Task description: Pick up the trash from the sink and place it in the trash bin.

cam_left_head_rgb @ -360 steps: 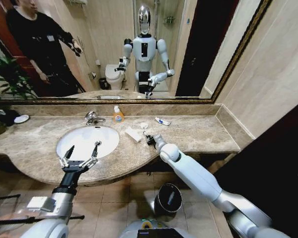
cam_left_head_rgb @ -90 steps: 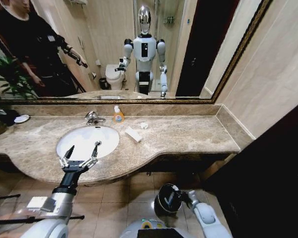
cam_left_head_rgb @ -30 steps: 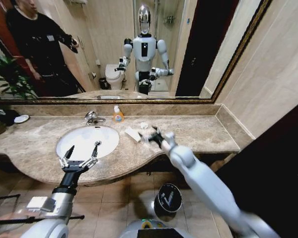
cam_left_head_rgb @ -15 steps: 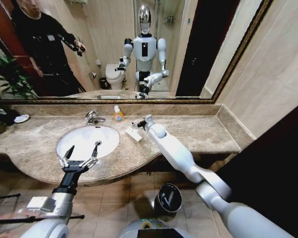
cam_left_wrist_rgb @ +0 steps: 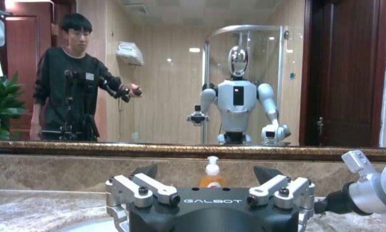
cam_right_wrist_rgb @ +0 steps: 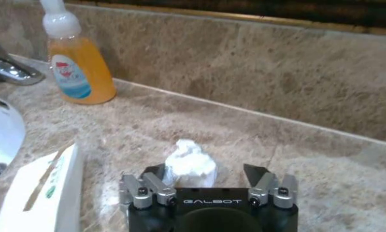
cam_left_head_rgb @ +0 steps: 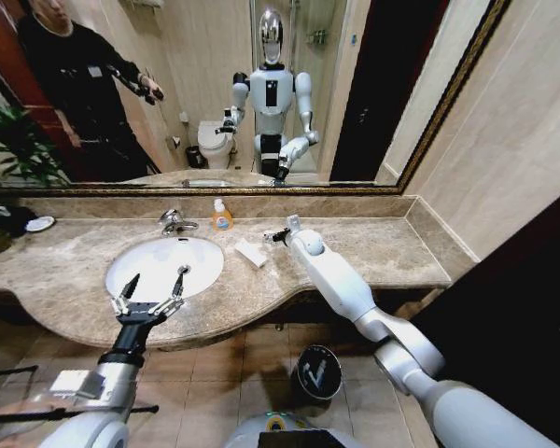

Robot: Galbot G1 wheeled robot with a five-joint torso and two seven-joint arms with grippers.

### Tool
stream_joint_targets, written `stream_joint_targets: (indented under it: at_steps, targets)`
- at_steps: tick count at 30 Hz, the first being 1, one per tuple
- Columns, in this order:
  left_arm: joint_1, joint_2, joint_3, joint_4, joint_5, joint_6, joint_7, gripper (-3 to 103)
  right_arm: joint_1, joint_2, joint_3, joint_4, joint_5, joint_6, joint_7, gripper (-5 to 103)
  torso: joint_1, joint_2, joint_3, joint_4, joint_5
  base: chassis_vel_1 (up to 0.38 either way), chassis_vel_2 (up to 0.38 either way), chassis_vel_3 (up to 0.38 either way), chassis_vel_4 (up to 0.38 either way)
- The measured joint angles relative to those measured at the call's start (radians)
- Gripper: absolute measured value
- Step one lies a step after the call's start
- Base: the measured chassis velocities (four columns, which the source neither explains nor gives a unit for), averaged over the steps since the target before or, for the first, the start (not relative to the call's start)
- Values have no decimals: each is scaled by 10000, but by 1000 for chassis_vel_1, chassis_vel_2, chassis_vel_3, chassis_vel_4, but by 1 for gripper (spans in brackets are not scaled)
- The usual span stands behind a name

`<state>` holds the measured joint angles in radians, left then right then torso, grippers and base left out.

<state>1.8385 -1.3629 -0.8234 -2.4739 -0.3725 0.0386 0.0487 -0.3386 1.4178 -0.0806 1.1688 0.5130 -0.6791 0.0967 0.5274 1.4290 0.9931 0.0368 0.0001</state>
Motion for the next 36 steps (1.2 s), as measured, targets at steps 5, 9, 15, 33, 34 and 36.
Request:
stream_joint_targets:
  at_steps: [5,9,15,33,34,36]
  targets:
    - [0,0,0,0,0,0,0,100,-110,43,-43,177,0,-135,-8,68,0,1,0,0,0,0,0,0,0]
    - [0,0,0,-1,0,0,0,100,-130,62,-81,267,9,-133,2,57,1,1,0,0,-1,0,0,0,0]
    - [0,0,0,0,0,0,0,100,-173,-39,-195,510,133,135,23,30,1,1,0,0,-1,0,0,0,0]
    - [0,0,0,0,0,0,-1,100,-1868,-3004,1220,4916,1305,299,-1467,0,2,0,1,-1,4,0,0,0,0]
    - [0,-2,0,0,0,0,-3,100,-2300,-3586,1569,5716,1417,285,-1733,0,2,2,-1,-2,5,0,0,0,0]
    - [0,0,0,0,0,0,0,100,-2995,-4517,2027,6866,1586,235,-1919,0,0,2,-2,-8,2,0,0,0,0]
